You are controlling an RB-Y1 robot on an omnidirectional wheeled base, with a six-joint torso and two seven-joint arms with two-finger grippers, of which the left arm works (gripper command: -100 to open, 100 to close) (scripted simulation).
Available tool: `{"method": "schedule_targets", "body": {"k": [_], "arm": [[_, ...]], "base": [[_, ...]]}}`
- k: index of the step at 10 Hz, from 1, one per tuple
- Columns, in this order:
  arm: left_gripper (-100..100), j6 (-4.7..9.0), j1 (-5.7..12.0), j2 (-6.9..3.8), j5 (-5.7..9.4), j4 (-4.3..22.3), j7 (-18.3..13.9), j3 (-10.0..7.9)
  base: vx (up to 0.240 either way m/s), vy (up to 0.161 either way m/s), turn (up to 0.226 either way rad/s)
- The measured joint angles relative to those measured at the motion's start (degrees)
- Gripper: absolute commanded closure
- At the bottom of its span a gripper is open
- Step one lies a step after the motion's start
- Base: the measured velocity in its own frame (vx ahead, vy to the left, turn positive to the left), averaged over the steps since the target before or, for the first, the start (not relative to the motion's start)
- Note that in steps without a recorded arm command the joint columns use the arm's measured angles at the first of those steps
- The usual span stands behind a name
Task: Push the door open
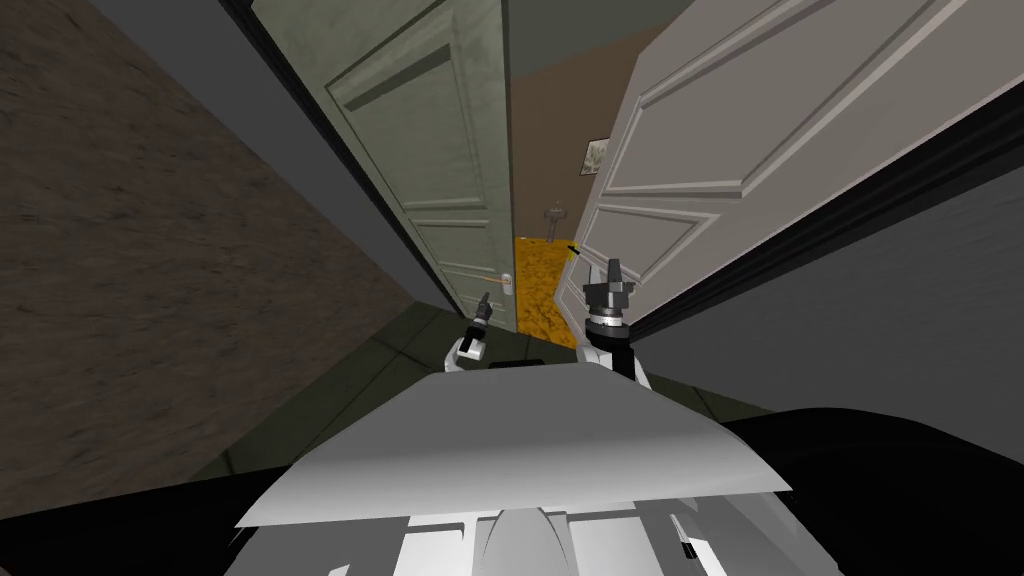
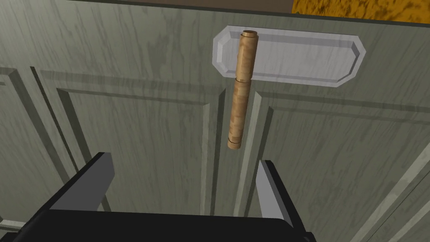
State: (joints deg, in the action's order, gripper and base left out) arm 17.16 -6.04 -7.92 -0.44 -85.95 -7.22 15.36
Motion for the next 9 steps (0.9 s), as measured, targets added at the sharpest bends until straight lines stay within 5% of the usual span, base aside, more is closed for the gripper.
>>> {"method": "schedule_targets", "body": {"k": [5,9], "arm": [[-100,-1.39,3.64,-0.48,-0.04,6.21,-0.67,2.62],[-100,-1.22,4.38,-0.01,0.0,7.41,-0.5,2.14]], "base": [[0.107,0.115,-0.077],[0.175,-0.054,-0.031]]}}
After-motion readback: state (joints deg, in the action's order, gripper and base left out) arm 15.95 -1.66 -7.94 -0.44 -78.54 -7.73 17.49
